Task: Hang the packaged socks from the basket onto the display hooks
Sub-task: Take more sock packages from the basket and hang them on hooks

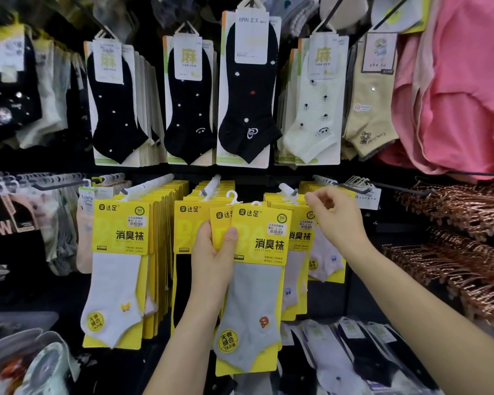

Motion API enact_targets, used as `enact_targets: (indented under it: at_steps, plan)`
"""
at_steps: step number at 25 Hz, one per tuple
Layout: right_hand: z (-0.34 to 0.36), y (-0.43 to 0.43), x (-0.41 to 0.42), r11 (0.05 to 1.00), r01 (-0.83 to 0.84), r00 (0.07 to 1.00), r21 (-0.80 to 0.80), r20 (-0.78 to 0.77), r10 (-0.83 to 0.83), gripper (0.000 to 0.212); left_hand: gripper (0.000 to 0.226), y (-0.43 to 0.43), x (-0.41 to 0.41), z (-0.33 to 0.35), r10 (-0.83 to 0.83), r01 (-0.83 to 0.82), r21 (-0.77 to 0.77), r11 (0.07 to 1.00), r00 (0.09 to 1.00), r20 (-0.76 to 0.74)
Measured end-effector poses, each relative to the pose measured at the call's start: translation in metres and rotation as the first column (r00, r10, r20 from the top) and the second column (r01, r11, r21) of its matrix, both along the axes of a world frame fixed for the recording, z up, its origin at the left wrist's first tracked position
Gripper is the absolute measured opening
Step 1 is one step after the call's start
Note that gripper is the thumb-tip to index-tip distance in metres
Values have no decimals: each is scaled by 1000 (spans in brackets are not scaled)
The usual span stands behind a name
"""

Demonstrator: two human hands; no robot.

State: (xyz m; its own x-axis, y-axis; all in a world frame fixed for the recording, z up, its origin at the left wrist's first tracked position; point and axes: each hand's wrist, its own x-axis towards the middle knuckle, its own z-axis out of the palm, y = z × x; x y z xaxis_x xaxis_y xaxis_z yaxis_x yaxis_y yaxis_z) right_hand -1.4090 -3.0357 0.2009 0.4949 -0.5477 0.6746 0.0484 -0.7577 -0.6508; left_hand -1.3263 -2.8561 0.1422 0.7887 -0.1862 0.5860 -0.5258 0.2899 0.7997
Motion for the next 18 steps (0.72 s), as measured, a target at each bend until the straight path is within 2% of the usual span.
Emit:
enact_targets:
  at_steps: [3, 5, 7, 10, 13, 18]
  plan:
    - [-6, 21, 0, 987, -158, 987, 18, -33, 158, 15, 11, -3, 0, -1, -5, 5, 1, 1000, 1000, -1]
    - [-10, 23, 3, 992, -127, 990, -3, -67, 126, 16, 12, -5, -1, -3, -9, 9, 8, 1000, 1000, 0]
    - [-11, 13, 3, 1000, -5, 999, -15, -51, 4, 22, 15, -6, -1, -5, 2, -2, 15, 1000, 1000, -8]
    - [-12, -6, 0, 990, 97, 992, 105, -91, -87, 35, 16, -7, 1, -9, -12, 14, 87, 996, 1000, -27]
    - [-12, -17, 2, 981, 71, 986, 179, -164, -41, 36, 16, -15, -5, -11, -72, 76, 201, 977, 997, -25]
    - [-7, -22, -7, 975, -52, 990, 214, -119, 79, 21, 20, -30, -16, -14, -81, 85, 211, 974, 996, -28]
